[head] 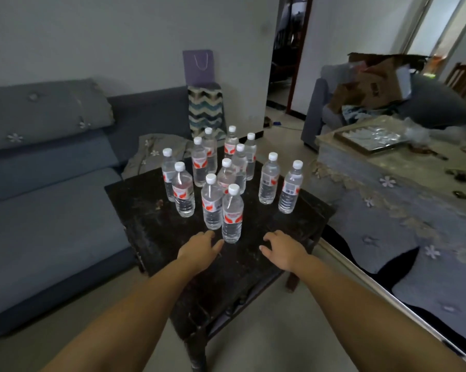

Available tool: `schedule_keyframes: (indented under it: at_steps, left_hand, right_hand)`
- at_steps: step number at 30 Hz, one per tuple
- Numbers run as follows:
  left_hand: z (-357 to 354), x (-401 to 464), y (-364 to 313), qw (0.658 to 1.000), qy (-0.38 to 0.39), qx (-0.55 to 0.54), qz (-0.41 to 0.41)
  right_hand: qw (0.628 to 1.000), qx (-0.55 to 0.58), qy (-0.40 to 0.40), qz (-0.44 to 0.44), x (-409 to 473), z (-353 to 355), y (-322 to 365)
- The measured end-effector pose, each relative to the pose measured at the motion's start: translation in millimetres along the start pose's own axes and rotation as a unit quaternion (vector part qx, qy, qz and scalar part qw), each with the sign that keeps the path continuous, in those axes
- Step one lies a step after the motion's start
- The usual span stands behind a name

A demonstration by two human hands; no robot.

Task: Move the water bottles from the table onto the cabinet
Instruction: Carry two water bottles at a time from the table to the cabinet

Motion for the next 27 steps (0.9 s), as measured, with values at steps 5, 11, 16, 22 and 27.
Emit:
schedule_keyframes:
  at_steps: [5,11,16,22,27]
  left_hand:
    - [-16,43,27,0.993,-0.013,-0.065,0.097]
    - [-20,97,58,0.981,-0.034,-0.12,0.147]
    - [-20,137,69,0.95,-0.117,-0.245,0.156]
    - [-31,169,71,0.893,-0.192,-0.399,0.08]
    - [-35,191,74,0.887,-0.215,-0.403,0.066]
  right_hand:
    - [0.999,0.015,0.048,0.004,59,-17,9]
    - [0.987,0.156,0.042,0.0,110,-33,38]
    - [0.931,0.361,0.059,0.0,159,-69,47]
    - [0.895,0.44,0.07,-0.004,179,-77,58]
    - [0.878,0.472,0.066,-0.038,183,-78,60]
Point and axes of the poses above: each hand's wrist, its own x-axis towards the middle knuckle, its own z-axis out of the back of the hand, y = z × x, the point moved 3 cm from there along x, towards the middle knuckle, and after that the axes turned 12 degrees about -z, right-handed, at the moved point
